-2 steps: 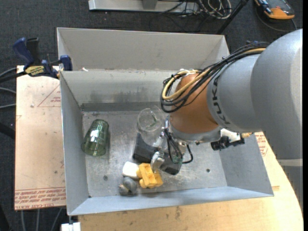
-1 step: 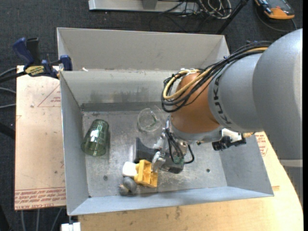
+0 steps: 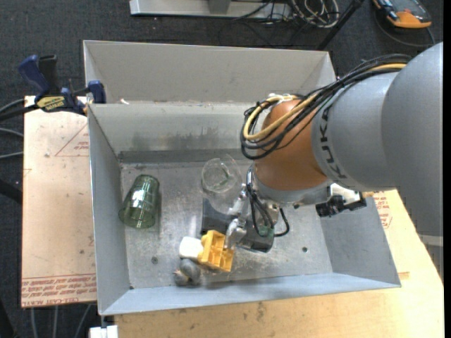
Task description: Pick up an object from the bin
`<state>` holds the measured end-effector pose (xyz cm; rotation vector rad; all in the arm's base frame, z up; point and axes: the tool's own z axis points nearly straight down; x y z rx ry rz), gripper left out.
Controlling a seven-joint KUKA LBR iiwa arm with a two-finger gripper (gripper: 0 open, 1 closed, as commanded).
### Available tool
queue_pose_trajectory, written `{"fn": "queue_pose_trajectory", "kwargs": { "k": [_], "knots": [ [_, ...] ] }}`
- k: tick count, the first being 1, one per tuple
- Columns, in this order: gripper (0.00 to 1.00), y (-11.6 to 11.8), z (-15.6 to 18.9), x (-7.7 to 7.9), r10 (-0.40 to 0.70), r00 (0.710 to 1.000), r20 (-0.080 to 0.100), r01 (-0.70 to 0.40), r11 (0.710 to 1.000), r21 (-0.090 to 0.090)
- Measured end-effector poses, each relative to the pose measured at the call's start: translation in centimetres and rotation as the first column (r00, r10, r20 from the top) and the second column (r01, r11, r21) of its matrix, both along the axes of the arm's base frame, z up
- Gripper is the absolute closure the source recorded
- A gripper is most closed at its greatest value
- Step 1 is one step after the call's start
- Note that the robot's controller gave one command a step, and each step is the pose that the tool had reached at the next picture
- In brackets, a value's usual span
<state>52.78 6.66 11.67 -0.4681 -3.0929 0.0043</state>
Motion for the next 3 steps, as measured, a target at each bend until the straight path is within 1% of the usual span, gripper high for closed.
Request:
{"fn": "queue_pose_trajectory", "kwargs": {
  "k": [1,2,3],
  "knots": [
    [1.00,0.0,2.1,0.1,0.000,1.000,0.009,0.000,1.000,0.001],
    [1.00,0.0,3.0,0.3,0.000,1.000,0.014,0.000,1.000,0.001],
    [1.00,0.0,3.5,0.2,0.001,1.000,0.013,-0.001,1.000,0.001]
  ]
}}
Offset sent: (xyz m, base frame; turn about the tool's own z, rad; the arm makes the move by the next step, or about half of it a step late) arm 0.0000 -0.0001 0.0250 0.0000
